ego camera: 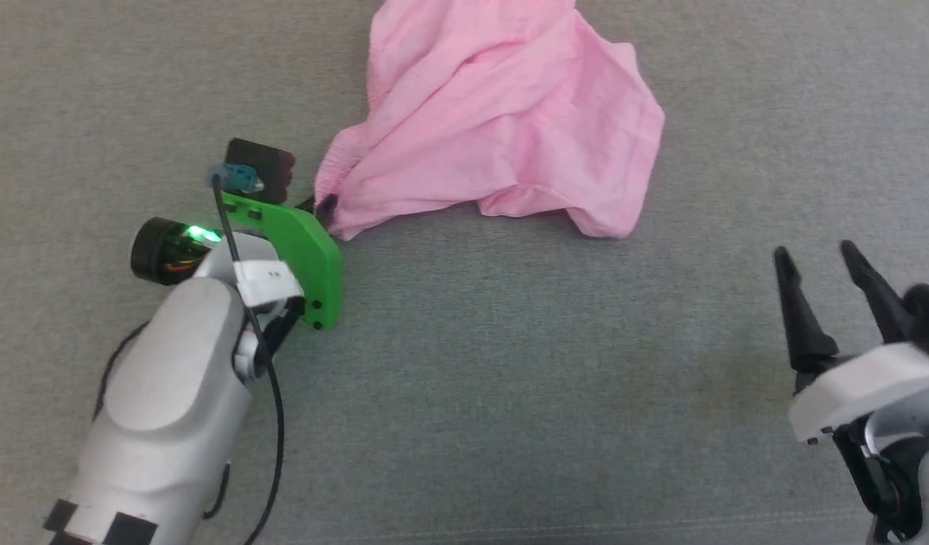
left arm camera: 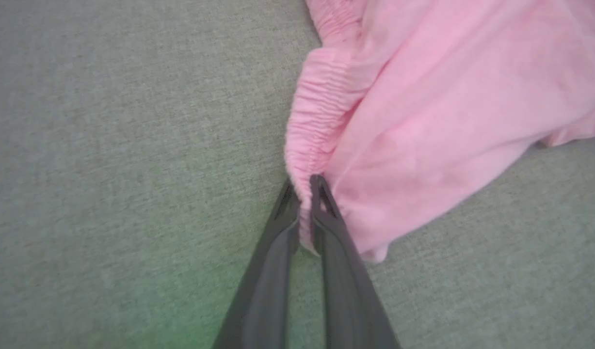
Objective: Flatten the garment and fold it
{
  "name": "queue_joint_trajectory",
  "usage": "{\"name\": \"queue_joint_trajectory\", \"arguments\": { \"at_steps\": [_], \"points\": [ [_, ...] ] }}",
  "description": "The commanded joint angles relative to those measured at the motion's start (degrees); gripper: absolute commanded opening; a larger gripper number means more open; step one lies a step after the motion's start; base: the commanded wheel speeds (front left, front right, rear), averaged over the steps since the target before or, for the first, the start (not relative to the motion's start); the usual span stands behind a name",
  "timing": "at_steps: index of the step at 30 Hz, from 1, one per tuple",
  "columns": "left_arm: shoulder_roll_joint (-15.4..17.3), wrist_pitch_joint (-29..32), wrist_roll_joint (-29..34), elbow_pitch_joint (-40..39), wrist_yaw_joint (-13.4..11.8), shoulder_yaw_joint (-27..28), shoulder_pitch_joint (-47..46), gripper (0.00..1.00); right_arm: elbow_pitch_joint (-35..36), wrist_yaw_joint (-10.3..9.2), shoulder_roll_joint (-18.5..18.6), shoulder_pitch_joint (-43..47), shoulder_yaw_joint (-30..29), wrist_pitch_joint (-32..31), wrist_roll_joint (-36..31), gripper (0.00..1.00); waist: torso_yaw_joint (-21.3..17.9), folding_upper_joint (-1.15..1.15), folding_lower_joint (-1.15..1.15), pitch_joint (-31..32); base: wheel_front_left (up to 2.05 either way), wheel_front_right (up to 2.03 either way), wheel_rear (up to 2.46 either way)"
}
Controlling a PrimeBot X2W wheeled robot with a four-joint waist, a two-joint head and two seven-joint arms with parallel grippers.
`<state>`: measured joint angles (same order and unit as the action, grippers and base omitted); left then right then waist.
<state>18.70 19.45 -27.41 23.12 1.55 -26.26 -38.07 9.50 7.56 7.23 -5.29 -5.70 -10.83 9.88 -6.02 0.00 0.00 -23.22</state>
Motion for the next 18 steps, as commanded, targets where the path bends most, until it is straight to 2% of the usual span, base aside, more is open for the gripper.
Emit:
{"name": "queue_joint_trajectory", "arguments": {
  "at_steps": [1,7,14,18],
  "points": [
    [-0.25,-1.26,0.69,0.16,-0.68,-0.33,1.82,0.00,0.28,-0.08,1.39,-1.75,1.38,-1.86,1.49,1.00,2.07,0.00,0.00,1.29,0.00,0.00,0.00],
    [-1.48,-7.19,1.82,-3.75,-3.18,0.30,2.78,0.00,-0.80,-0.08,7.50,-6.35,7.90,-11.82,7.32,1.00,5.19,0.00,0.00,2.37,0.00,0.00,0.00],
    [-1.91,-8.26,2.30,-7.82,-3.84,-0.98,4.93,0.00,-5.30,-0.08,7.14,-11.92,10.85,-20.27,11.80,1.00,8.43,0.00,0.00,2.44,0.00,0.00,0.00],
    [-2.19,-8.24,2.30,-9.42,-4.12,-1.59,5.69,0.00,-8.50,-0.08,6.96,-14.12,10.99,-23.30,11.40,1.00,9.84,0.00,0.00,2.23,0.00,0.00,0.00]
  ]
}}
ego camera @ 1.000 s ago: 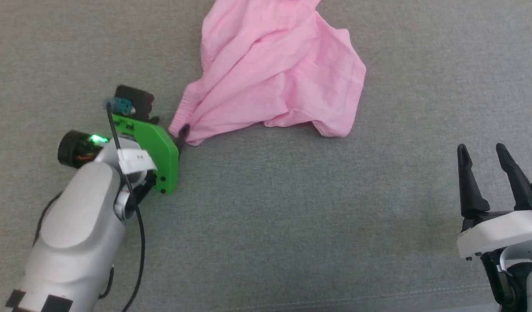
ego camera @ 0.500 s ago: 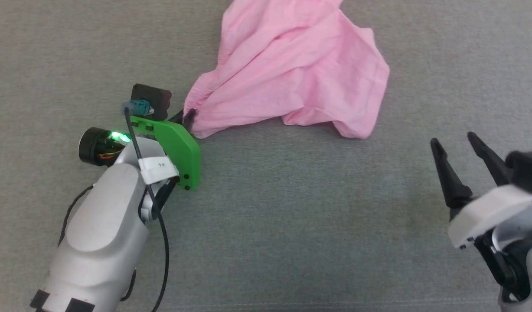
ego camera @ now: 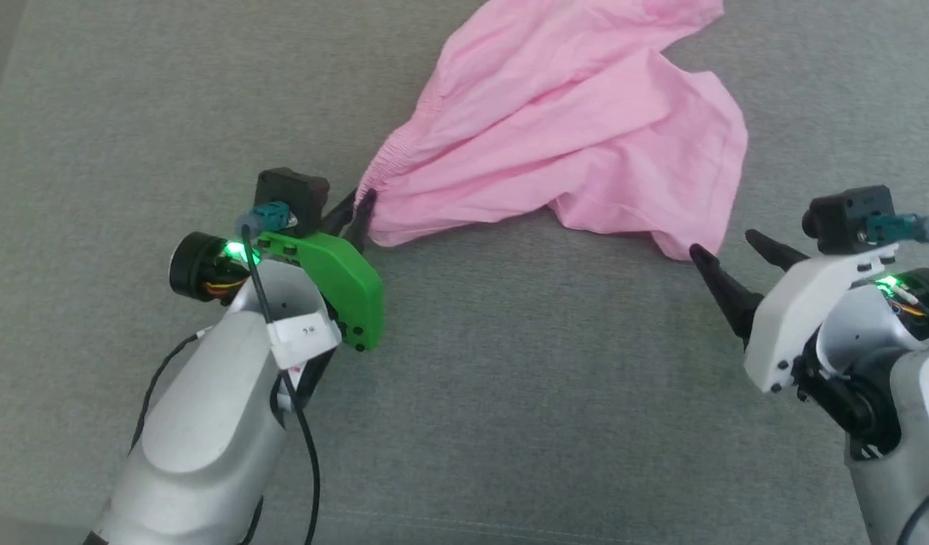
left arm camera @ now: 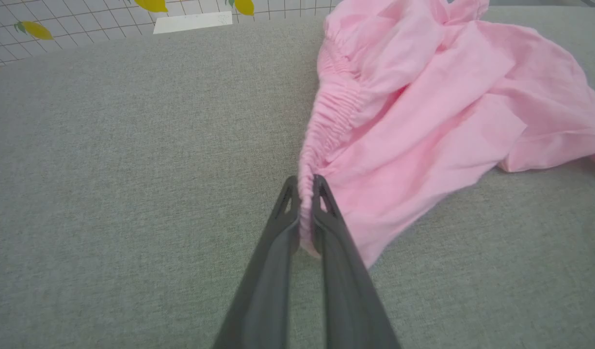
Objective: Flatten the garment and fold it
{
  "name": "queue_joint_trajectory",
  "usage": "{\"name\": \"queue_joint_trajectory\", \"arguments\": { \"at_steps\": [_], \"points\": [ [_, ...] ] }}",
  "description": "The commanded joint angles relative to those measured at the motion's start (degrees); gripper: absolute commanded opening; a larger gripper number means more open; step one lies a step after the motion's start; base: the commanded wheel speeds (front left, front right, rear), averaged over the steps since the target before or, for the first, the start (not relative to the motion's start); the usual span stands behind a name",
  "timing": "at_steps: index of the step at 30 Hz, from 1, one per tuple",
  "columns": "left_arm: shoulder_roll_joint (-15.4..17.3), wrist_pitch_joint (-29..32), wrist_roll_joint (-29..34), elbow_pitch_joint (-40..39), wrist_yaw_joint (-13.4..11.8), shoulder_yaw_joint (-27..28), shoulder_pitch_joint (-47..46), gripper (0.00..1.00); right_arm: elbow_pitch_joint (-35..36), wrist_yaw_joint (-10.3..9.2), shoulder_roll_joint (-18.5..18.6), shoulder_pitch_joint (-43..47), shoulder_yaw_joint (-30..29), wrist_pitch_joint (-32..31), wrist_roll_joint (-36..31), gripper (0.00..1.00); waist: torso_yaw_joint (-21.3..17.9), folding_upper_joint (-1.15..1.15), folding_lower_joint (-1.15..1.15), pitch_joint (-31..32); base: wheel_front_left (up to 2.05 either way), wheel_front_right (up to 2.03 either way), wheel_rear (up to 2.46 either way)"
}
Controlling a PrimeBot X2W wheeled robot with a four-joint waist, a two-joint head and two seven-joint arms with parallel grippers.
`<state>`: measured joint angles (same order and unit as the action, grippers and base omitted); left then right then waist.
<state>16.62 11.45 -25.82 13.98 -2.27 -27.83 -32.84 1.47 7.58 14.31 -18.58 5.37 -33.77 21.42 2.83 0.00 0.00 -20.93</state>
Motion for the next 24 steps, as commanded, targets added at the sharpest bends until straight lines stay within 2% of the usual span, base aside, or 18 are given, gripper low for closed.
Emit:
{"name": "queue_joint_trajectory", "arguments": {
  "at_steps": [1,7,18,19,20,21,22,24],
  "points": [
    [-0.16,-0.19,0.71,-0.53,-0.34,-0.13,0.52,0.00,-1.25,-0.09,-0.23,-1.20,0.02,-1.11,-0.24,1.00,1.24,0.00,0.00,-0.14,0.00,0.00,0.00],
    [-0.47,0.20,0.72,-1.63,-0.55,-0.86,0.48,0.00,-5.41,-0.09,0.11,-3.30,1.54,-4.27,-0.56,1.00,2.35,0.00,0.00,-0.67,0.00,0.00,0.00],
    [-0.31,0.28,0.49,-2.41,-0.64,-1.48,0.25,0.00,-9.86,-0.09,3.76,-6.02,7.31,-1.44,-0.34,1.00,3.17,0.00,0.00,-2.25,0.00,0.00,0.00],
    [-0.27,0.26,0.47,-2.44,-0.62,-1.53,0.28,0.00,-10.31,-0.09,3.92,-6.20,7.49,-1.06,-0.27,0.93,3.24,0.00,0.00,-2.34,0.00,0.00,0.00],
    [-0.21,0.25,0.42,-2.49,-0.62,-1.57,0.35,0.00,-10.90,-0.09,4.12,-6.46,7.71,-0.52,-0.28,0.47,3.32,0.00,0.00,-2.42,0.00,0.00,0.00],
    [-0.18,0.27,0.39,-2.53,-0.63,-1.62,0.40,0.00,-11.35,-0.09,4.34,-6.67,7.78,0.06,-0.41,0.38,3.42,0.00,0.00,-2.50,0.00,0.00,0.00],
    [-0.18,0.31,0.34,-2.55,-0.63,-1.70,0.40,0.00,-11.87,-0.09,4.49,-6.91,7.56,1.07,-0.58,0.00,3.61,0.00,0.00,-2.60,0.00,0.00,0.00],
    [-0.27,0.35,0.26,-2.35,-0.56,-1.91,0.36,0.00,-12.89,-0.09,4.48,-7.10,7.08,2.88,-0.74,0.00,3.94,0.00,0.00,-2.42,0.00,0.00,0.00]
  ]
}}
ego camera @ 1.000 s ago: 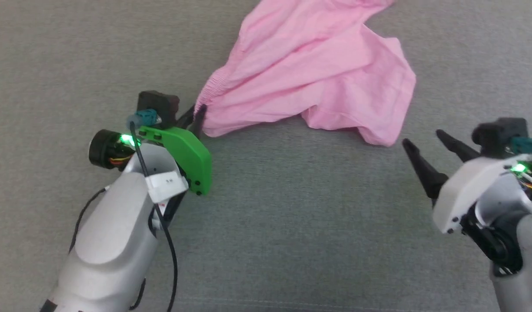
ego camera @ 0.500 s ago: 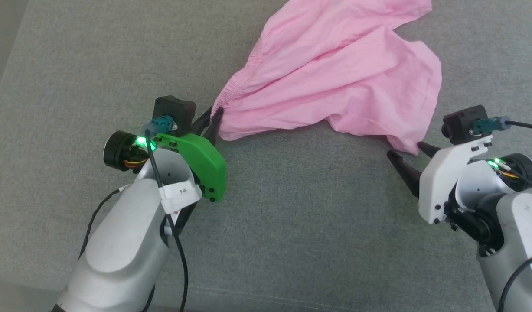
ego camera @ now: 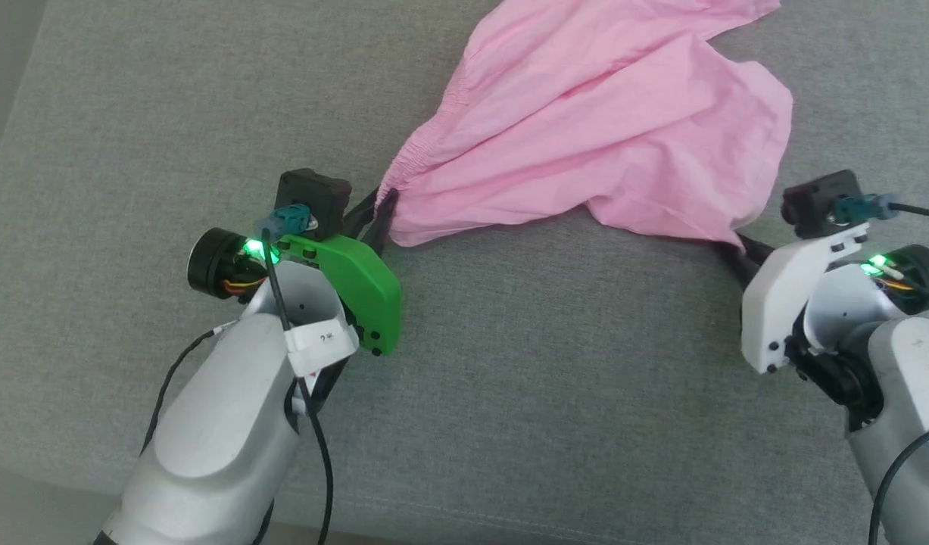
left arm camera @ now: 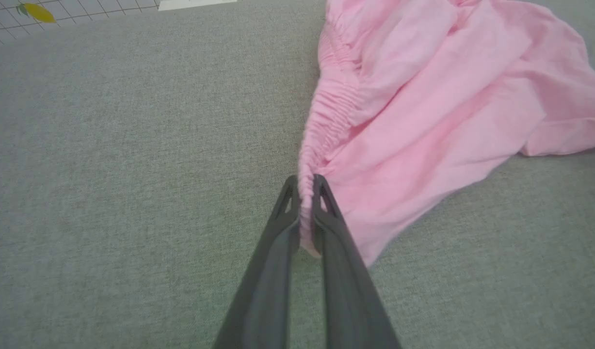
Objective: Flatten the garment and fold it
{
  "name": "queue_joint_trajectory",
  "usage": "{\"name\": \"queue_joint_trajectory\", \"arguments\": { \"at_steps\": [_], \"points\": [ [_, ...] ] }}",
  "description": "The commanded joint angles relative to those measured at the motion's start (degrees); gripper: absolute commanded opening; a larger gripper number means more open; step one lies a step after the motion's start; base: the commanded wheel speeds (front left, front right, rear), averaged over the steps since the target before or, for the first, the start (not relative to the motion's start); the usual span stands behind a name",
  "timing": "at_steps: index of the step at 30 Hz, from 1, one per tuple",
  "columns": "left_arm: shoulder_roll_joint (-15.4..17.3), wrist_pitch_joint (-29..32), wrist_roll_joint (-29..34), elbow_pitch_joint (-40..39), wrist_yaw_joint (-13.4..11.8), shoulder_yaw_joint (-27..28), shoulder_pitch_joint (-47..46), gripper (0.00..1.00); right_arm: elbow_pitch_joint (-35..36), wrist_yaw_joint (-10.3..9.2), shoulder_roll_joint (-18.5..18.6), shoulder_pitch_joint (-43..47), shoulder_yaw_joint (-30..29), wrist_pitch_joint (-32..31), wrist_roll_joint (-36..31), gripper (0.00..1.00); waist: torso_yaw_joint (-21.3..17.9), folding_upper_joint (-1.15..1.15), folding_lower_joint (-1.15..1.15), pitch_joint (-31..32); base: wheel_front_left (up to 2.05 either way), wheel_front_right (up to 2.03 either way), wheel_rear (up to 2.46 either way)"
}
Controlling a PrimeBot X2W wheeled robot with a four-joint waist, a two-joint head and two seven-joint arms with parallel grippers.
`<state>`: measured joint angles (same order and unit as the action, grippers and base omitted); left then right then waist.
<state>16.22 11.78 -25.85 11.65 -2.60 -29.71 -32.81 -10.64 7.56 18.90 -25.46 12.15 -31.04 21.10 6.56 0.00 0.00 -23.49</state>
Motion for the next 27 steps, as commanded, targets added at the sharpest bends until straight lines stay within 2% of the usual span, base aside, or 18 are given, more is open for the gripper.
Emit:
{"name": "queue_joint_trajectory", "arguments": {
  "at_steps": [1,5,17,21,27],
  "points": [
    [0.14,0.03,0.25,0.15,-0.18,-0.10,0.32,0.00,-1.17,-0.08,0.06,-0.20,0.41,0.91,-0.55,0.00,0.27,0.00,0.00,0.44,0.00,0.00,0.00],
    [0.52,-0.22,0.02,0.40,-0.47,0.25,0.33,0.00,-1.82,-0.08,1.77,0.05,1.22,3.92,-0.54,0.00,-0.10,0.00,0.00,2.25,0.00,0.00,0.00],
    [2.44,0.41,-1.60,-0.29,-0.63,1.34,1.49,0.00,5.14,-0.08,13.56,1.17,1.77,7.94,4.80,0.00,-3.39,0.00,0.00,11.92,0.00,0.00,0.00],
    [3.96,1.99,-2.47,-3.40,-0.90,1.81,3.02,0.00,8.44,-0.08,17.82,1.21,3.01,8.90,7.10,0.00,-4.42,0.00,0.00,15.54,0.00,0.00,0.00],
    [7.05,5.77,-3.70,-11.83,-2.20,3.19,5.10,0.00,13.24,-0.08,21.87,1.57,2.31,10.18,9.58,0.00,-5.38,0.00,0.00,19.28,0.00,0.00,0.00]
  ]
}}
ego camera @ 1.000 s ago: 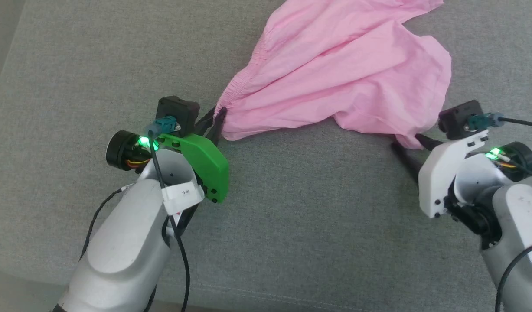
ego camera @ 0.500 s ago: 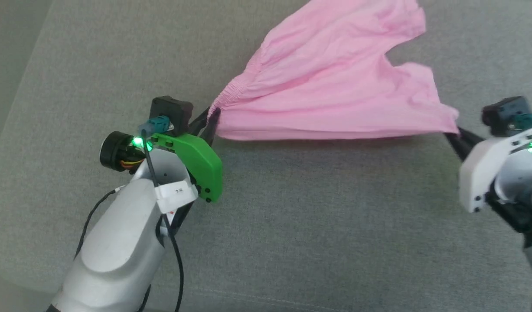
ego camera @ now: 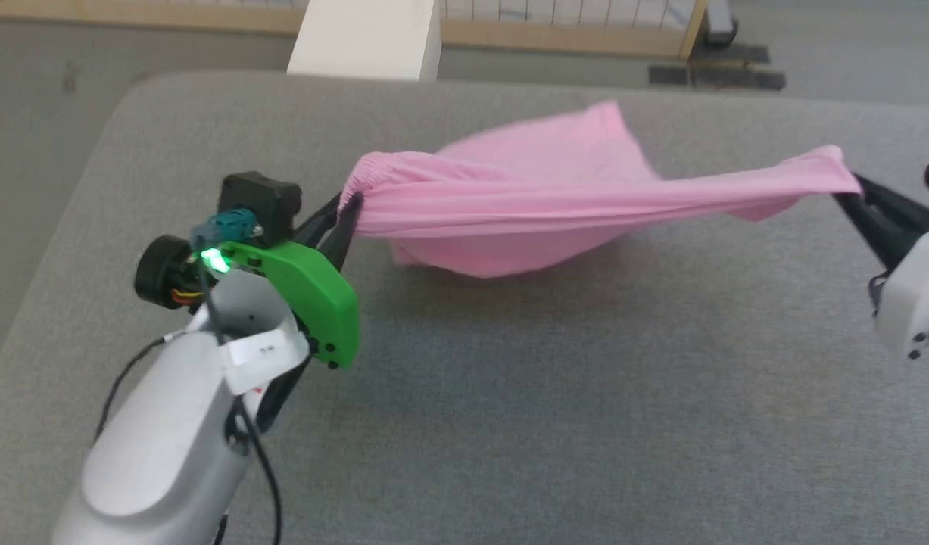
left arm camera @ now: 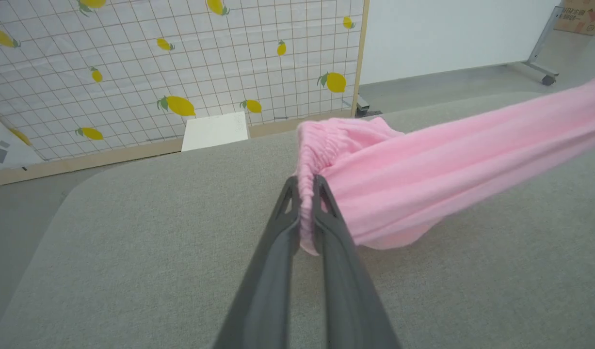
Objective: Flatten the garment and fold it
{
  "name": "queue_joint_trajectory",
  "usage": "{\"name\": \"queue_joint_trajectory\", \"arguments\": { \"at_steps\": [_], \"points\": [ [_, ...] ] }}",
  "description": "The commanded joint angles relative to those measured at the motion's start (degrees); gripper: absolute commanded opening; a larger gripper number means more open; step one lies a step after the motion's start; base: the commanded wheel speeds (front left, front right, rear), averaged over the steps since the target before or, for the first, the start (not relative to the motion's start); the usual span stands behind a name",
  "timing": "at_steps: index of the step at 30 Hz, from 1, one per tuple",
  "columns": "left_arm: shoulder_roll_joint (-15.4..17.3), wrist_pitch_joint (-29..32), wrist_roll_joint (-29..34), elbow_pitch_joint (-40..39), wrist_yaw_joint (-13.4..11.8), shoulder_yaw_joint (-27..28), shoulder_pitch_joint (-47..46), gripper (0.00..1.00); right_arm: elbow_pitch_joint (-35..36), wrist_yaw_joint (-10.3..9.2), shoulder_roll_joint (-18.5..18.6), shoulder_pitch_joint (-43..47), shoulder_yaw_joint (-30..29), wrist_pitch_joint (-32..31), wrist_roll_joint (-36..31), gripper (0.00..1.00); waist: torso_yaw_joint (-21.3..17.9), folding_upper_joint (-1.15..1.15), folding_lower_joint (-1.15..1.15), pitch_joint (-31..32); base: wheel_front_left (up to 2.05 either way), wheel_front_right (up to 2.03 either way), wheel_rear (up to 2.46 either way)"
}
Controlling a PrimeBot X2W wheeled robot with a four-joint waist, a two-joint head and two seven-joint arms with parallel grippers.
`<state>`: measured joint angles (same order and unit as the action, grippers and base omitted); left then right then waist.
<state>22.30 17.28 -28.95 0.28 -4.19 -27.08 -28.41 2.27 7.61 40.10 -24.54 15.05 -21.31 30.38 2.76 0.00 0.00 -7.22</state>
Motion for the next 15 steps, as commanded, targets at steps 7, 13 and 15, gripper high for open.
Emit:
{"name": "queue_joint_trajectory", "arguments": {
  "at_steps": [7,13,15],
  "points": [
    [4.47,6.43,-3.00,-12.58,-2.37,3.63,0.08,0.00,6.41,-0.12,3.95,0.13,-4.93,0.12,1.75,0.00,-2.31,0.00,0.00,4.22,0.00,0.00,0.00],
    [6.77,13.80,-6.61,-19.68,-3.47,7.13,-5.27,0.00,10.47,-0.12,5.64,-3.48,-8.22,-2.28,2.76,0.00,-3.17,0.00,0.00,1.88,0.00,0.00,0.00],
    [7.63,16.05,-7.59,-20.38,-3.27,8.12,-8.14,0.00,11.34,-0.12,6.49,-5.65,-8.19,-3.00,3.01,0.00,-3.63,0.00,0.00,0.12,0.00,0.00,0.00]
  ]
}}
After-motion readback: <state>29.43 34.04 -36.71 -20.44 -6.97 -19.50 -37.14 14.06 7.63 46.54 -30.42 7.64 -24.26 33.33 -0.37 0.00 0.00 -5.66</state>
